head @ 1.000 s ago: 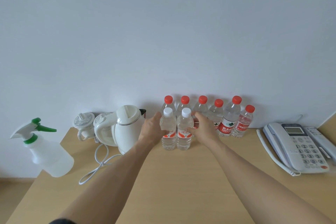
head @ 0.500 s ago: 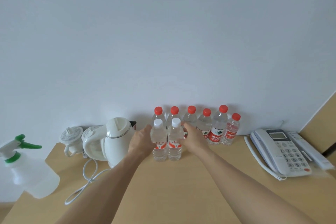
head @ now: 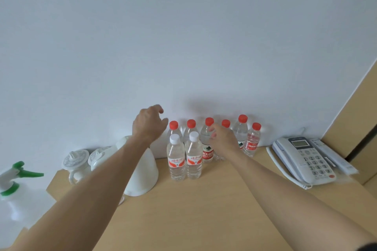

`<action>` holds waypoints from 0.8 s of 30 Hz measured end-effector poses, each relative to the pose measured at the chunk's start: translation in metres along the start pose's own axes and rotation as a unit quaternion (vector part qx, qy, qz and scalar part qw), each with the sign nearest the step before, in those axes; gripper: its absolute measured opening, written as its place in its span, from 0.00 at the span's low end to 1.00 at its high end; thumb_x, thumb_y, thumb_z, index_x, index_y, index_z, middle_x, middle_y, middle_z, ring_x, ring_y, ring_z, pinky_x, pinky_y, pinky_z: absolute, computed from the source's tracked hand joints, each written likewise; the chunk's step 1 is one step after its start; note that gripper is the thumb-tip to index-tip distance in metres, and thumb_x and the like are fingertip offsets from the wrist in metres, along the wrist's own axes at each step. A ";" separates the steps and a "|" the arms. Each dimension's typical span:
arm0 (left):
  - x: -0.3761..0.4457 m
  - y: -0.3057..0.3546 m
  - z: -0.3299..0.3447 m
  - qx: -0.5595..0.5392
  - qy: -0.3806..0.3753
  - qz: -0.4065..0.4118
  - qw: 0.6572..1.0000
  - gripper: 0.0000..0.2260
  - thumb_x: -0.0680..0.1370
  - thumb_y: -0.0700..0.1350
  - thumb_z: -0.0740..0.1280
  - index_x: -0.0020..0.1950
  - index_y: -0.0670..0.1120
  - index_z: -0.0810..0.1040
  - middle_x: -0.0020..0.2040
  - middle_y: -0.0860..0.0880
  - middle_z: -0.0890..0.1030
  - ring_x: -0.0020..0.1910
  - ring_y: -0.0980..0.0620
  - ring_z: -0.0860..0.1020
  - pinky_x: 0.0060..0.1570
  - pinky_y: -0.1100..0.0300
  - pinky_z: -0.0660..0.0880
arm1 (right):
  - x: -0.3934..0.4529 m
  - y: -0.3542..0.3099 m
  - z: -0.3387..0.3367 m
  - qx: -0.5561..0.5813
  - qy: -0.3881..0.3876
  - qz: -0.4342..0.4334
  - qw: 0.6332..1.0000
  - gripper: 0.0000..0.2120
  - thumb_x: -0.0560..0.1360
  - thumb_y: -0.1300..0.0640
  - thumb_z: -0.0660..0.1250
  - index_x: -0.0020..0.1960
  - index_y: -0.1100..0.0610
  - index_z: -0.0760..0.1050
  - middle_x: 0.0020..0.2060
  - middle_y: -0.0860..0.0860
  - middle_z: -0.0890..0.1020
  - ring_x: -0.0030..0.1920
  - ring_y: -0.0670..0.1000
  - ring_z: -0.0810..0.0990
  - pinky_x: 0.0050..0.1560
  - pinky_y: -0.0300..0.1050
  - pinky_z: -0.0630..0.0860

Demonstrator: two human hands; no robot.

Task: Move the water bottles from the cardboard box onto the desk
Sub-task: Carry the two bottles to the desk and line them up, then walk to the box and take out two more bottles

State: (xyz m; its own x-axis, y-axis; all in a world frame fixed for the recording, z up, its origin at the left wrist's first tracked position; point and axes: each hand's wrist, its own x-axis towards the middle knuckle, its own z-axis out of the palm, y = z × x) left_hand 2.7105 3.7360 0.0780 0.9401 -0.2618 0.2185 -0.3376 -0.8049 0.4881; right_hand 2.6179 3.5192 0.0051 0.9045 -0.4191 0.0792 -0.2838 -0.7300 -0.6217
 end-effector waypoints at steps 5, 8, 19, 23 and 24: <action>0.015 0.034 0.000 0.039 0.008 0.072 0.997 0.17 0.80 0.51 0.66 0.67 0.47 0.76 0.53 0.47 0.83 0.55 0.44 0.80 0.50 0.53 0.77 | -0.001 -0.007 -0.028 0.004 0.048 0.014 0.999 0.13 0.77 0.58 0.65 0.60 0.56 0.76 0.51 0.51 0.81 0.52 0.54 0.79 0.50 0.47 0.75; 0.020 0.057 0.008 0.051 -0.008 0.111 0.992 0.17 0.81 0.51 0.66 0.68 0.47 0.76 0.58 0.47 0.82 0.58 0.44 0.79 0.48 0.55 0.72 | -0.006 -0.005 -0.044 -0.011 0.075 0.038 0.996 0.11 0.77 0.56 0.66 0.58 0.55 0.76 0.50 0.49 0.80 0.52 0.54 0.78 0.47 0.46 0.73; -0.009 0.168 0.070 0.046 -0.103 0.261 0.959 0.18 0.82 0.55 0.64 0.69 0.48 0.75 0.59 0.46 0.82 0.60 0.43 0.78 0.50 0.55 0.72 | -0.074 0.056 -0.106 -0.078 0.142 0.143 0.976 0.14 0.79 0.52 0.66 0.61 0.55 0.75 0.52 0.53 0.81 0.55 0.56 0.78 0.49 0.48 0.74; -0.039 0.211 0.093 0.084 -0.135 0.317 0.935 0.19 0.82 0.56 0.62 0.68 0.47 0.75 0.60 0.46 0.81 0.63 0.44 0.76 0.56 0.52 0.73 | -0.102 0.087 -0.137 -0.101 0.131 0.175 0.971 0.16 0.80 0.50 0.64 0.64 0.56 0.73 0.56 0.55 0.81 0.58 0.57 0.77 0.53 0.50 0.73; -0.047 0.221 0.098 0.090 -0.142 0.327 0.930 0.19 0.82 0.56 0.61 0.68 0.48 0.75 0.60 0.46 0.81 0.63 0.44 0.76 0.57 0.52 0.73 | -0.109 0.094 -0.145 -0.102 0.134 0.184 0.968 0.16 0.80 0.50 0.64 0.64 0.56 0.72 0.56 0.54 0.81 0.58 0.57 0.77 0.52 0.50 0.73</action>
State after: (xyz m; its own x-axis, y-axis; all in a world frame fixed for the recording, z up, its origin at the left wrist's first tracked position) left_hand 2.5959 3.5178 0.0925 0.5197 -0.8363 0.1746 -0.8523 -0.4933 0.1739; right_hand 2.4464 3.4180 0.0508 0.6235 -0.7757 0.0977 -0.6527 -0.5852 -0.4812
